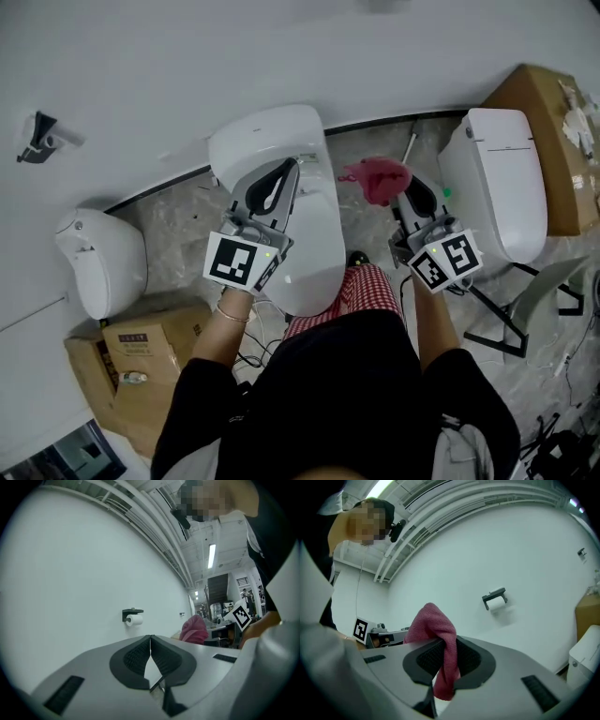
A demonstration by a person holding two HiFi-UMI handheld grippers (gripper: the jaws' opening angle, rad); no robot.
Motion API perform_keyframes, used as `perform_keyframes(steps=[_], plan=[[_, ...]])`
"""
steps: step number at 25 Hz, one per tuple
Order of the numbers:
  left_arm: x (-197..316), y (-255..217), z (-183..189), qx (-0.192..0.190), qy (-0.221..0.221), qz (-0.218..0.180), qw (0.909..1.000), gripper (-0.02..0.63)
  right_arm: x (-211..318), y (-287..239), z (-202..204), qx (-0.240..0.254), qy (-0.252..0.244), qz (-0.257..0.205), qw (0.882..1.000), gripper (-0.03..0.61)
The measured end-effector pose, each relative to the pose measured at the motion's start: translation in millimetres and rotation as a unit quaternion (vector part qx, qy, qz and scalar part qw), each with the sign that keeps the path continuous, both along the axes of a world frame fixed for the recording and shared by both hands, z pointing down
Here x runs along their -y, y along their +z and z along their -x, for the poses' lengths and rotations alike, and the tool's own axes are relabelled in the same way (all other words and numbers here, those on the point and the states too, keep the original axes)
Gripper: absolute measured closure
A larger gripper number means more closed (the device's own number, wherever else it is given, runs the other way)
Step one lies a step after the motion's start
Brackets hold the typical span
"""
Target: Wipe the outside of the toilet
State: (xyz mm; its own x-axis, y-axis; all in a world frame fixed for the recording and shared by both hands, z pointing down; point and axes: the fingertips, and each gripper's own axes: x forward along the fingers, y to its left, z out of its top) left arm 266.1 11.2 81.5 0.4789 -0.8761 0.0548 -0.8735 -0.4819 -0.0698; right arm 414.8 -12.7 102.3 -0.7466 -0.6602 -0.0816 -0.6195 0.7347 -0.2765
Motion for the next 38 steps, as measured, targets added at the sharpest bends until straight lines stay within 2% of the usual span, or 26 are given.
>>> perform_keyframes(steps=[3, 9, 14, 19, 23, 29, 34, 38], plan=[[21, 9, -7, 0.001, -0.002, 0.01, 0.9999, 0.603, 20, 15, -8, -0.013, -0.003, 0.013, 1.0, 0.517], [81, 30, -9, -0.012, -0.029, 0.03, 0.9991, 0.603, 90, 40, -8, -0.033, -0.06, 0.033, 0.997, 0.517], [127, 48, 10, -0.034, -0.088, 0.049, 0.9944, 0.603, 145, 76, 7, -0.036, -0.083, 0.064, 0.994, 0.517], [153, 65, 19, -0.038, -0.132, 0.076, 0.9876, 0.603, 181, 104, 10, -0.032, -0.115, 0.099, 0.988, 0.517], [166, 75, 27, -0.019, -0.145, 0.097, 0.9845, 0.603, 199, 127, 8, -0.027, -0.116, 0.128, 0.985, 0.517], [183, 79, 38, 0.004, -0.163, 0.078, 0.9835, 0.603, 219, 155, 14, -0.047, -0.114, 0.141, 0.982, 0.517], [193, 101, 45, -0.006, -0.159, 0.09, 0.9832, 0.603, 220, 183, 34, -0.039, -0.127, 0.167, 0.977, 0.518], [204, 122, 44, -0.006, -0.149, 0.085, 0.9852, 0.603, 224, 213, 53, -0.046, -0.13, 0.183, 0.973, 0.517]])
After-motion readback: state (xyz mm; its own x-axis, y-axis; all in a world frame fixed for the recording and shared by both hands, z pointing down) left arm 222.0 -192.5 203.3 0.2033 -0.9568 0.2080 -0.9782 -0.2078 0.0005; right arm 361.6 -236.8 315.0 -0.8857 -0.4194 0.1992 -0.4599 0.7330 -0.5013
